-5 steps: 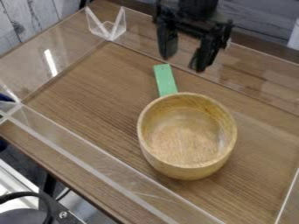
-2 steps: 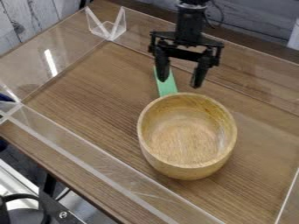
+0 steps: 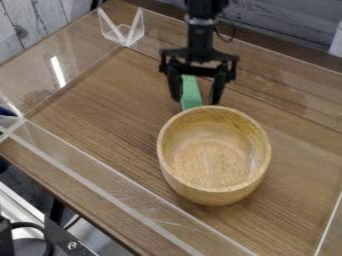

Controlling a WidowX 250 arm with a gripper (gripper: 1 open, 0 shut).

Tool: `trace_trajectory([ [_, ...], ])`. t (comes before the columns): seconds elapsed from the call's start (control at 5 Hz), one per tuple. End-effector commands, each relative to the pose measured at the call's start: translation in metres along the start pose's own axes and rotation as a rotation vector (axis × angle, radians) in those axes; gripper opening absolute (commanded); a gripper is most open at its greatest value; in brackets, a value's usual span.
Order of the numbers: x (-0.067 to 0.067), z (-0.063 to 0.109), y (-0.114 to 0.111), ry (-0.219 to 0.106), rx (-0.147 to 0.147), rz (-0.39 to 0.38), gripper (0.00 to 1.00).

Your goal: Put the green block in the brown bowl

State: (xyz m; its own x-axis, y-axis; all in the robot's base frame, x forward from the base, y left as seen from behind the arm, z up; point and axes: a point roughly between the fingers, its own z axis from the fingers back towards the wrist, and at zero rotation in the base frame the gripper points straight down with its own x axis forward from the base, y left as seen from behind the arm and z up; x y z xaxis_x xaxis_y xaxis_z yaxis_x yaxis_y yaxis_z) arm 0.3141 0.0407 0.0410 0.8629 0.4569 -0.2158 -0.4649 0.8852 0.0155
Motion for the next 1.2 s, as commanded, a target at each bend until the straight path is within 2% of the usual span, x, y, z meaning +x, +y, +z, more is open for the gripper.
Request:
trace_trajectory([
  [0.0, 0.011, 0.002, -0.009, -0.051, -0.039, 0.070, 1.00],
  [0.2, 0.015, -0.004, -0.015, -0.047, -0.061, 0.106, 0.00],
  [0.4, 0.014, -0.008, -0.017, -0.072, -0.111, 0.081, 0.00],
  [0.6, 0.011, -0.008, -0.018, -0.102, -0.165, 0.059, 1.00],
  [0.8, 0.011, -0.005, -0.014, -0.109, -0.141, 0.030, 0.00],
  [1.0, 0.010, 0.002, -0.011, -0.117, -0.116, -0.006, 0.00],
])
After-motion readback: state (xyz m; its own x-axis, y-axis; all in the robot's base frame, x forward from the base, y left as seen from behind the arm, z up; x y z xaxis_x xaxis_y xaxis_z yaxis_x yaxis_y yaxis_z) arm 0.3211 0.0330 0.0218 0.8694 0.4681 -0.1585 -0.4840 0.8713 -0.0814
